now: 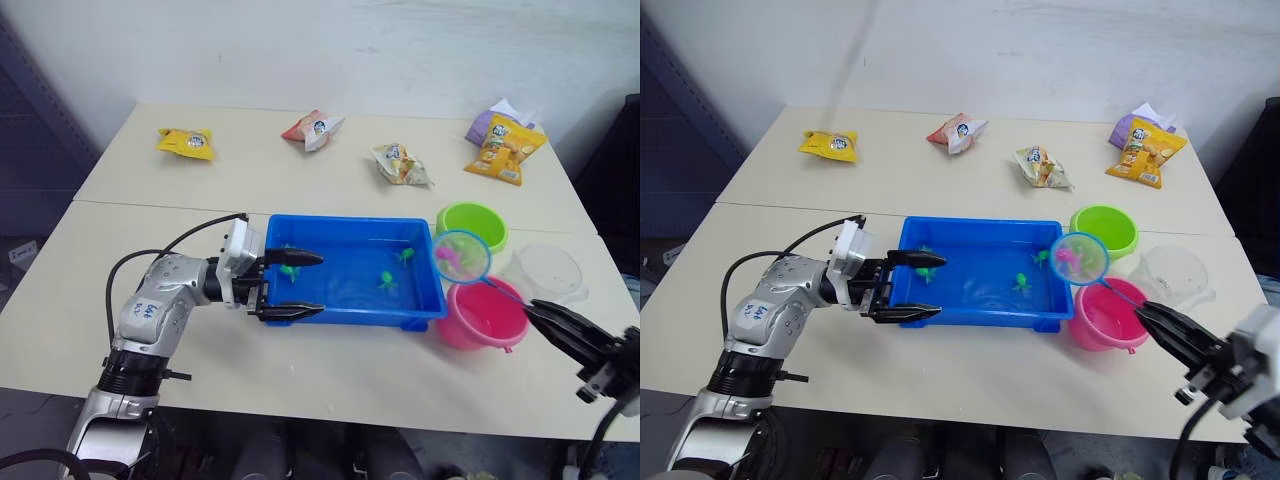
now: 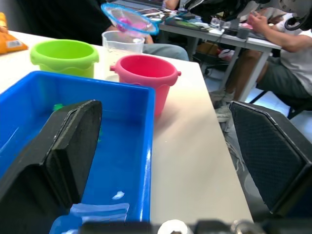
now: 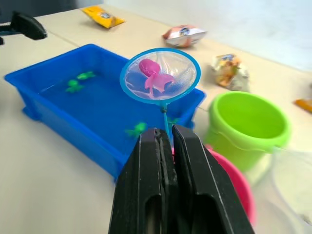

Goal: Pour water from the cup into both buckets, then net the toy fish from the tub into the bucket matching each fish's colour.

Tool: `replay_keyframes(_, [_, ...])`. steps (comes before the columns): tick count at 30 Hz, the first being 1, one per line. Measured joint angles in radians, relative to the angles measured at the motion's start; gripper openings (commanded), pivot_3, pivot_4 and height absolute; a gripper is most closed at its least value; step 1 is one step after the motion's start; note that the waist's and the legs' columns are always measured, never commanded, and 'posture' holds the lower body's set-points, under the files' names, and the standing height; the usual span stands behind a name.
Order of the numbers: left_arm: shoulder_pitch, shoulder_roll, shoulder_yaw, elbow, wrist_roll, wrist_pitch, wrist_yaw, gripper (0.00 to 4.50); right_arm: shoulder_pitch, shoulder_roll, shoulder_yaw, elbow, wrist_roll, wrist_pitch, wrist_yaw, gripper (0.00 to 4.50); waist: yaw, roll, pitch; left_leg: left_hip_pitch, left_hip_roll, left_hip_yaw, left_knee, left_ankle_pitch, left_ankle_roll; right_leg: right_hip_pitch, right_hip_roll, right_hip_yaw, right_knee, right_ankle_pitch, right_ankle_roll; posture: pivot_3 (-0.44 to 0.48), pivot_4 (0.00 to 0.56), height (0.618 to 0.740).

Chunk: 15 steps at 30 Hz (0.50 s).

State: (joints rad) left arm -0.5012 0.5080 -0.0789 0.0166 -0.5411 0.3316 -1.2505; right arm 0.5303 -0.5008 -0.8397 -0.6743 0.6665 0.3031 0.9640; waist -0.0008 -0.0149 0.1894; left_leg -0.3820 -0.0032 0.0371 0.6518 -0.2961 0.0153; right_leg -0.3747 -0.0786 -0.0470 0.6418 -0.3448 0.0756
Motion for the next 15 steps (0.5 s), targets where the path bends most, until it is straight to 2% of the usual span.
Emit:
replay_keyframes(4, [-0.007, -0.008, -0.014, 0.021, 0.01, -0.015, -0.026, 4.49, 0.046, 0.057, 0.008, 0.128, -0.165, -0.239, 0.016, 0.0, -0.002, 0.0, 0.0, 0.002, 0.0, 0.002, -0.001, 0.0, 0.0, 0.0, 0.0, 0.002, 0.0, 0.0, 0.0, 0.0, 0.15, 0.74])
replay_keyframes(8, [-0.009, -0.011, -0.02, 0.031, 0.011, -0.014, -0.042, 4.49, 0.029, 0.077, 0.024, 0.306, -0.353, -0.6, 0.018, 0.0, -0.002, 0.0, 0.0, 0.006, 0.0, 0.004, -0.003, 0.0, 0.0, 0.002, 0.0, 0.004, 0.0, 0.0, 0.0, 0.0, 0.15, 0.74])
replay_keyframes(15, [-0.01, -0.017, -0.019, 0.031, 0.012, -0.014, -0.039, 4.49, -0.029, 0.017, 0.026, 0.571, -0.655, -1.191, -0.083, 0.0, -0.004, 0.0, 0.0, 0.01, 0.0, 0.005, -0.003, 0.0, -0.001, 0.006, 0.0, 0.004, 0.0, -0.001, -0.001, 0.0, 0.15, 0.74])
